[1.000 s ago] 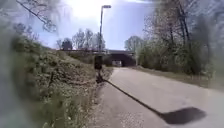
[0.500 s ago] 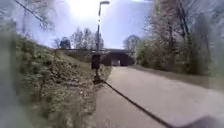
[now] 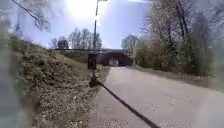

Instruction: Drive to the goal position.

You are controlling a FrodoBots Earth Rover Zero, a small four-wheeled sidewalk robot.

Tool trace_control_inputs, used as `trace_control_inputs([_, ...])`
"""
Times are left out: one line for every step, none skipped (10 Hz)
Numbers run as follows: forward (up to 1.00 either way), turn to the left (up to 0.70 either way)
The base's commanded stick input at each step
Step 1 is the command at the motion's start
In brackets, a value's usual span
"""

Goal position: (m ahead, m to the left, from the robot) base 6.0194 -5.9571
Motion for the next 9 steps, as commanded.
trace_control_inputs([0.7,0.0])
trace_control_inputs([0.7,0.0])
trace_control_inputs([0.7,0.0])
trace_control_inputs([0.7,0.0])
trace_control_inputs([0.7,0.0])
trace_control_inputs([0.7,0.0])
trace_control_inputs([0.7,0.0])
trace_control_inputs([0.7,0.0])
trace_control_inputs([0.7,-0.14])
